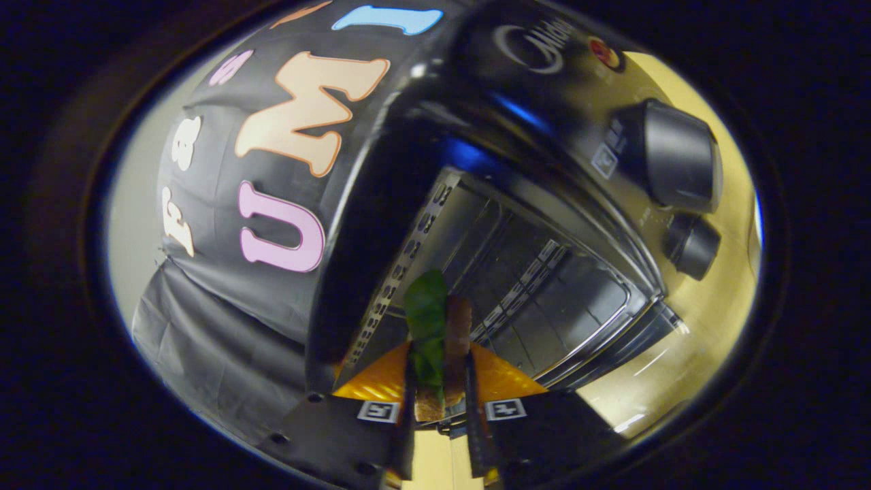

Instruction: Open the toaster oven, put the food inside, and close the toaster oven door.

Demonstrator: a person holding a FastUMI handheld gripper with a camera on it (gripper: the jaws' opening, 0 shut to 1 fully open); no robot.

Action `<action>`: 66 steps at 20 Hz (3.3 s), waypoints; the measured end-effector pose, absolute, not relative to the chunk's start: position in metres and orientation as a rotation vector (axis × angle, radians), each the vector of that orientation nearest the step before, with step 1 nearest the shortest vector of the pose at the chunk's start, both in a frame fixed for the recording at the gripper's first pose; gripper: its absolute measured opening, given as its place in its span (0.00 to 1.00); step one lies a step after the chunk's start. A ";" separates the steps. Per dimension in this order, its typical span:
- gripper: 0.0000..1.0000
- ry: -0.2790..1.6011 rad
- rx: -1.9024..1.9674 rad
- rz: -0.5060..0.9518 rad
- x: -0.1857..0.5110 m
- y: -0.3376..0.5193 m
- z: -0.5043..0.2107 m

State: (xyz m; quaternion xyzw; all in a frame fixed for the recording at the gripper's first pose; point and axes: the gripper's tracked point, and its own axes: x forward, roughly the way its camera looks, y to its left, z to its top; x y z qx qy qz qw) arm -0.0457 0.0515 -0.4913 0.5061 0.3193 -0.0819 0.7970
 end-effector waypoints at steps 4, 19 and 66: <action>0.61 0.688 0.987 -0.186 -0.050 0.046 -0.494; 0.98 0.744 0.750 -0.167 -0.093 0.003 -0.473; 0.99 1.253 0.393 0.195 -0.284 0.049 -0.486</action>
